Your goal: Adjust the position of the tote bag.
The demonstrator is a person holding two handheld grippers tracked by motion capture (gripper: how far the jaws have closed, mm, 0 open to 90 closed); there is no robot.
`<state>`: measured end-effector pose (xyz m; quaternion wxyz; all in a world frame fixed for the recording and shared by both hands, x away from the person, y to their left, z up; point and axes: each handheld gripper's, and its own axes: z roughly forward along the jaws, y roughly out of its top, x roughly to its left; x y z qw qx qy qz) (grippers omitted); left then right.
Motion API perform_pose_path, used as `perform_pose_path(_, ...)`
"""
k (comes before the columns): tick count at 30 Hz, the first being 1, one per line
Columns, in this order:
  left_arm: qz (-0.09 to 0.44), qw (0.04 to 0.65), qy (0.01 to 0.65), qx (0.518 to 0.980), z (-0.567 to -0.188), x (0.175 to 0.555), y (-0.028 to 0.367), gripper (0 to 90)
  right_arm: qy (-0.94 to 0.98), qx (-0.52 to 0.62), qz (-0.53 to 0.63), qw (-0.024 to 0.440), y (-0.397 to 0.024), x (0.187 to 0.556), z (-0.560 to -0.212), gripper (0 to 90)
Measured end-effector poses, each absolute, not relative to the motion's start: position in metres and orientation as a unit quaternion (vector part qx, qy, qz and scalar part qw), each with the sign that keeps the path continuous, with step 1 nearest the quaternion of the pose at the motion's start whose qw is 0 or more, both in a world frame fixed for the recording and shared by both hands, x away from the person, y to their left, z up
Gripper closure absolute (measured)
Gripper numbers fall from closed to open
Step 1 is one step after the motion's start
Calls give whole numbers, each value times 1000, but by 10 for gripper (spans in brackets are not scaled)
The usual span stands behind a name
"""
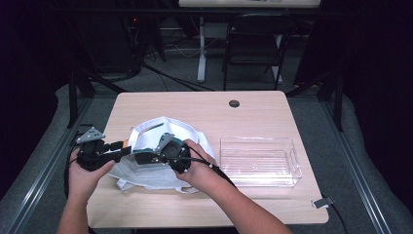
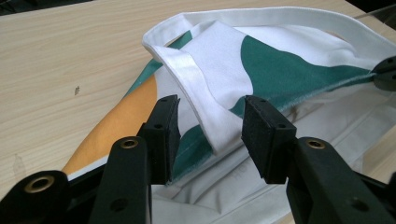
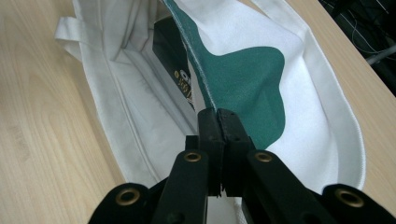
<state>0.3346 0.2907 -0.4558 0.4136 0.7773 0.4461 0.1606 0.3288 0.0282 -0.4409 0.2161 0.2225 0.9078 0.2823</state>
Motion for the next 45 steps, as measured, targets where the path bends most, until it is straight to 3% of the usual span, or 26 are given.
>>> perform_pose_path(32,185,425,433,773,-450,325,311,480,902,231,281,232,31,345,-416,894)
perform_pose_path(45,204,388,417,796,-465,331,309,463,899,235,286,235,29,349,-412,894)
